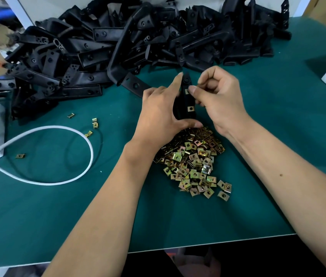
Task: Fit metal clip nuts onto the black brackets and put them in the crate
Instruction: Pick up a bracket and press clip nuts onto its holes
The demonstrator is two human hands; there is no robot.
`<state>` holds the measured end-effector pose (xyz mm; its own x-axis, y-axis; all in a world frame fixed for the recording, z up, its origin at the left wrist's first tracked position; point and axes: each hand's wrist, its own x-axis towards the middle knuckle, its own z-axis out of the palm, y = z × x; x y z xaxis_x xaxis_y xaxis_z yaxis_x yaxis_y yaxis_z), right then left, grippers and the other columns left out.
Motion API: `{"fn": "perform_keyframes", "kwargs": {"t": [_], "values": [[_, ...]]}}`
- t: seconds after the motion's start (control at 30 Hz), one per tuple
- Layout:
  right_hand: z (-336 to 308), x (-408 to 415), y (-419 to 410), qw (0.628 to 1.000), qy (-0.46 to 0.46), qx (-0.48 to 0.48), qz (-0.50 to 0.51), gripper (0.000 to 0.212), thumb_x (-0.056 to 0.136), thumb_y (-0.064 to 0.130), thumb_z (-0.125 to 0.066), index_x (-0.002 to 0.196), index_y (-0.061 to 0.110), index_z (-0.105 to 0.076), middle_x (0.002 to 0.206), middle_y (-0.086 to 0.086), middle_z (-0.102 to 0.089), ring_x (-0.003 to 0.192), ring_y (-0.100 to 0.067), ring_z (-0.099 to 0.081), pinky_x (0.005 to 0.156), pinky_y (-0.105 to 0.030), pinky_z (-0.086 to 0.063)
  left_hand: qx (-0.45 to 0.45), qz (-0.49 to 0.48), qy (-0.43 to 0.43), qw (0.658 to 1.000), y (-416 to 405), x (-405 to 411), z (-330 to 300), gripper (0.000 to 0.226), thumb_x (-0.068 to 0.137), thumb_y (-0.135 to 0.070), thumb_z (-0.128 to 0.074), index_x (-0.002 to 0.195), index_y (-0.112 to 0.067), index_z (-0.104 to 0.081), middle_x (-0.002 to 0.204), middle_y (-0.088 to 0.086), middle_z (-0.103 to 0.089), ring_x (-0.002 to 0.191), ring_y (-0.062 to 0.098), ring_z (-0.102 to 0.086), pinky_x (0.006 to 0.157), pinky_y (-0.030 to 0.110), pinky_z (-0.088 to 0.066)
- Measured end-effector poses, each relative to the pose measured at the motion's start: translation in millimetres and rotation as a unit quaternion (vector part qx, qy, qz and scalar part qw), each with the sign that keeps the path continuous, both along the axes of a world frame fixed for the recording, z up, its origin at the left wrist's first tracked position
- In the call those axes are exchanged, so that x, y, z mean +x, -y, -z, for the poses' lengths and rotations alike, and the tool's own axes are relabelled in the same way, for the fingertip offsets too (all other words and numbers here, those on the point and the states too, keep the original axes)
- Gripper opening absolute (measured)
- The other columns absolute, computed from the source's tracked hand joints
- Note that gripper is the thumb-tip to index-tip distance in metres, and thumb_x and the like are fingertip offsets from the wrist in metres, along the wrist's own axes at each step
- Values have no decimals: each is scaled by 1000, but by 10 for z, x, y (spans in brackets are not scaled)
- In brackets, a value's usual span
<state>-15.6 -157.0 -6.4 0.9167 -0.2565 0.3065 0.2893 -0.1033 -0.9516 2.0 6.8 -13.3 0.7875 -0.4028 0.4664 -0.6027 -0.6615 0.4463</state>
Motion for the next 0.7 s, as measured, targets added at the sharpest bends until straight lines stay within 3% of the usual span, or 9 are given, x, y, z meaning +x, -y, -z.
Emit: {"fn": "perform_keyframes", "kwargs": {"t": [0.3, 0.43, 0.5, 0.6, 0.7], "values": [[-5, -2, -4, 999, -11, -31, 9, 16, 89, 8, -76, 93, 16, -63, 68, 4, -67, 62, -6, -60, 59, -17, -49, 1, -18, -9, 1000, 45, -15, 5, 121, 61, -67, -85, 156, -9, -38, 109, -3, -67, 110, 21, -61, 107, 34, -32], [-5, 13, -39, 998, -53, -2, 33, 10, 97, 17, -66, 106, 20, -72, 81, 2, -76, 64, -7, -63, 60, -20, -50, -1, -76, 11, 997, 61, -37, 13, 118, 61, -73, -81, 153, -12, -41, 110, -4, -68, 109, 23, -61, 104, 34, -31], [5, 19, -58, 996, -67, -39, 33, 10, 97, 23, -67, 103, 22, -76, 83, 7, -76, 68, -2, -66, 62, -22, -52, 13, -107, 24, 994, 55, -34, 10, 115, 63, -73, -81, 151, -10, -43, 111, -1, -70, 108, 25, -62, 103, 36, -32], [37, -4, -132, 988, -56, -142, 22, 19, 88, 31, -78, 105, 24, -77, 90, 11, -76, 86, 0, -71, 73, -22, -56, 29, -126, 42, 991, 62, -34, 7, 103, 70, -55, -85, 149, -4, -44, 110, 5, -71, 105, 29, -64, 102, 39, -31], [53, -19, -196, 981, -35, -182, 55, 29, 76, 25, -87, 101, 19, -73, 88, 11, -75, 82, -1, -70, 76, -19, -55, 54, -145, 78, 985, 131, -71, 16, 87, 72, -25, -80, 147, 3, -45, 97, 7, -71, 95, 30, -64, 98, 38, -31]]}}
